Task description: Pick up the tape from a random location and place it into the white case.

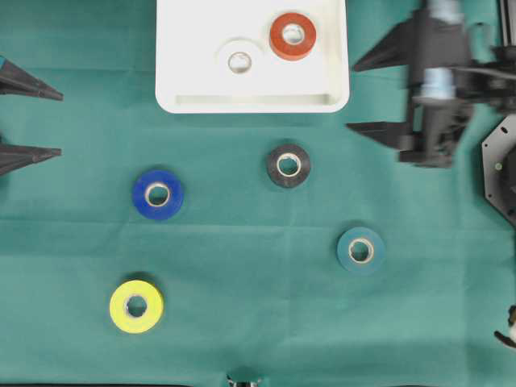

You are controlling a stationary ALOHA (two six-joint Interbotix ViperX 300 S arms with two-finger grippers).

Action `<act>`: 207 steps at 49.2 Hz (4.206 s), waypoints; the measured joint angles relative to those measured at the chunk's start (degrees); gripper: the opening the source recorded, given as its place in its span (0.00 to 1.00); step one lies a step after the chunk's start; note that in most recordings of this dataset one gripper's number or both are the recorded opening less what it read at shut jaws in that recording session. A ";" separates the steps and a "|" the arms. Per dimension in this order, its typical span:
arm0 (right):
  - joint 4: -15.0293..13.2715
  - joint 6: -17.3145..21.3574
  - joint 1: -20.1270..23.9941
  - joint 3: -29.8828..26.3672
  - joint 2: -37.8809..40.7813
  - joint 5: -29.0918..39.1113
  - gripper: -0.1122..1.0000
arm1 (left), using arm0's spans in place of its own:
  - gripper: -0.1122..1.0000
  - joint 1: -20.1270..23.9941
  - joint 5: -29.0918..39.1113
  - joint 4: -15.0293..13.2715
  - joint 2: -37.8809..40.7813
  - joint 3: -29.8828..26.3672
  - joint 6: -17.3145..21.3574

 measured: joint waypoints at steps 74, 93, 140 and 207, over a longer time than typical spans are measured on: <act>0.09 3.34 -0.18 29.00 -17.23 -31.55 0.90 | 0.98 -0.09 0.18 -0.09 0.00 0.00 -0.09; 0.09 3.34 -0.09 29.09 -17.14 -31.64 0.90 | 0.98 -7.91 -0.26 -0.26 0.09 -0.09 -0.09; 0.09 3.34 -0.18 29.00 -17.14 -31.64 0.90 | 0.98 -8.96 -11.16 -0.35 9.67 -0.79 1.05; 0.09 3.34 -0.18 29.00 -16.79 -31.29 0.90 | 0.98 -4.48 10.37 -0.26 35.51 -23.64 1.14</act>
